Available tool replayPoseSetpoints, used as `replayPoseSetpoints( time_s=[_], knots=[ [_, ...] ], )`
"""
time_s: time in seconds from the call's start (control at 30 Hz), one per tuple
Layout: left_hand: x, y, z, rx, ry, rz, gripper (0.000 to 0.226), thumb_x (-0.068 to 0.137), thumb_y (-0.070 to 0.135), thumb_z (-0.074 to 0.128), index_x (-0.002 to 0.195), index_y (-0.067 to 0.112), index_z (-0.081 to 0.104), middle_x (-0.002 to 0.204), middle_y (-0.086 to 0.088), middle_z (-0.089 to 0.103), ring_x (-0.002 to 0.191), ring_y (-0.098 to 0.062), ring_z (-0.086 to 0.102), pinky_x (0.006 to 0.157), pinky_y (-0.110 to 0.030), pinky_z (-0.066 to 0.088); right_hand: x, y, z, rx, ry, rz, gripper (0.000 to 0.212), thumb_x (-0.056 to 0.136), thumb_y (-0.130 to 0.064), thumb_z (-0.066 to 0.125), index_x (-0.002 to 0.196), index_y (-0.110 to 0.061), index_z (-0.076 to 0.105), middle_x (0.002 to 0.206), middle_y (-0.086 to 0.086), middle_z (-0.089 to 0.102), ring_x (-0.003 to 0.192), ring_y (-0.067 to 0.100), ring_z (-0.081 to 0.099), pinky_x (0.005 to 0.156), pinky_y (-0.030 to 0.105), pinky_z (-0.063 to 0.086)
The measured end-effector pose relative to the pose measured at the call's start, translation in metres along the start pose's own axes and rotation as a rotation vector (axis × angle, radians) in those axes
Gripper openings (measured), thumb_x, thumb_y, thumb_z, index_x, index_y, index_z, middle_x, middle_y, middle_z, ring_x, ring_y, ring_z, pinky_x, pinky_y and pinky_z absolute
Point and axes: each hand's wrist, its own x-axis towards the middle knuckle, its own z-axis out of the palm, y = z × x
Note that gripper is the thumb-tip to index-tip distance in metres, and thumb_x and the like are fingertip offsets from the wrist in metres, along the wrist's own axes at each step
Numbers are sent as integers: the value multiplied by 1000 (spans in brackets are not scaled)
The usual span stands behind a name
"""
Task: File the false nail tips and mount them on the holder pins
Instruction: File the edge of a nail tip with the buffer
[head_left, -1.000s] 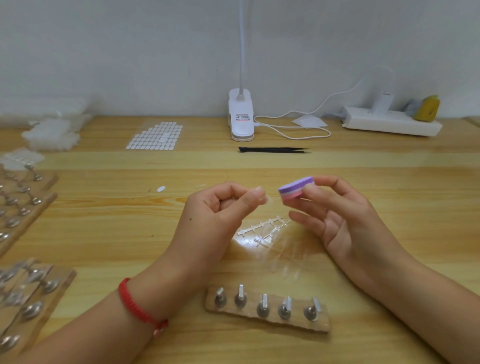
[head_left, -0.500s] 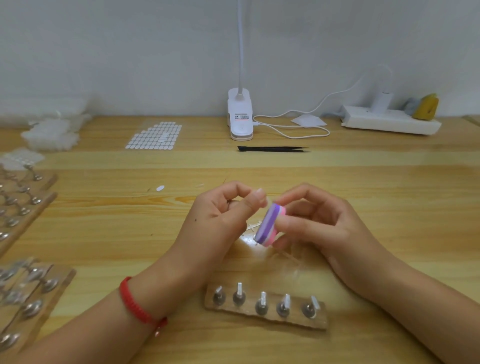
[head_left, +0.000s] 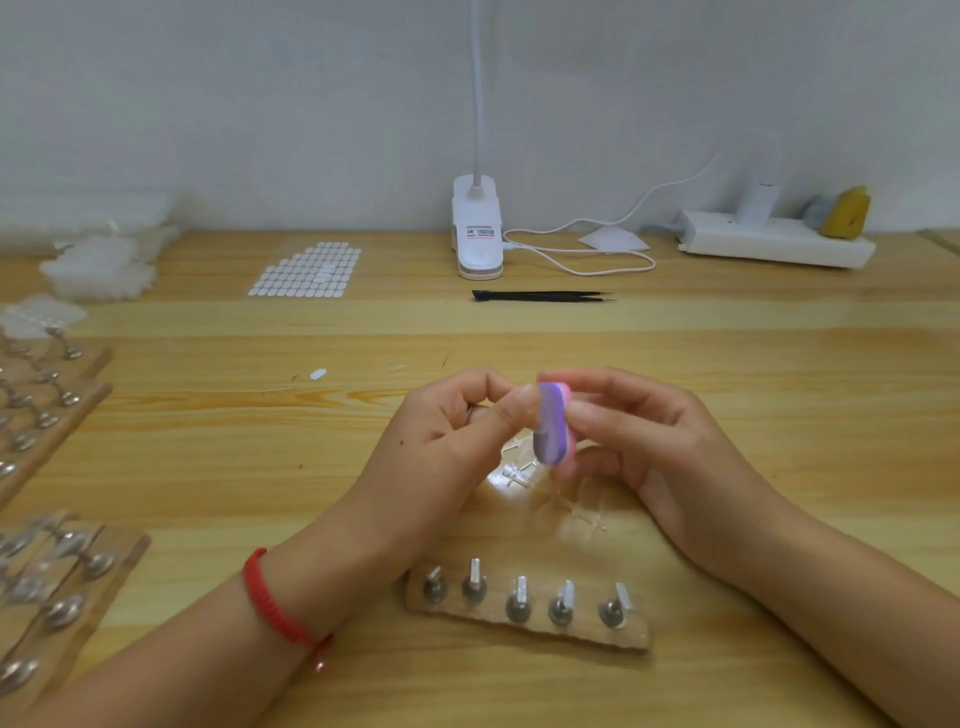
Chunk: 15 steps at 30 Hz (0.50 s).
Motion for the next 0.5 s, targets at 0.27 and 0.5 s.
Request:
replayPoseSetpoints(
  time_s=[0.27,0.5],
  knots=[
    [1,1,0,-32,43,11,22,75,40,60,65,20,61,43,9,23,38,-6,17,38,-13,20,3,-3,-3,87,18,46,22,72,-9,73,93,-13,78,82,11,73,68,14,68,58,22,55],
    [1,3,0,-55,124,-5,25,72,40,62,67,15,59,41,12,23,37,-5,17,37,-10,20,3,-6,-6,62,-83,88,25,72,-17,69,95,-17,79,80,5,73,67,12,69,61,23,55]
  ],
)
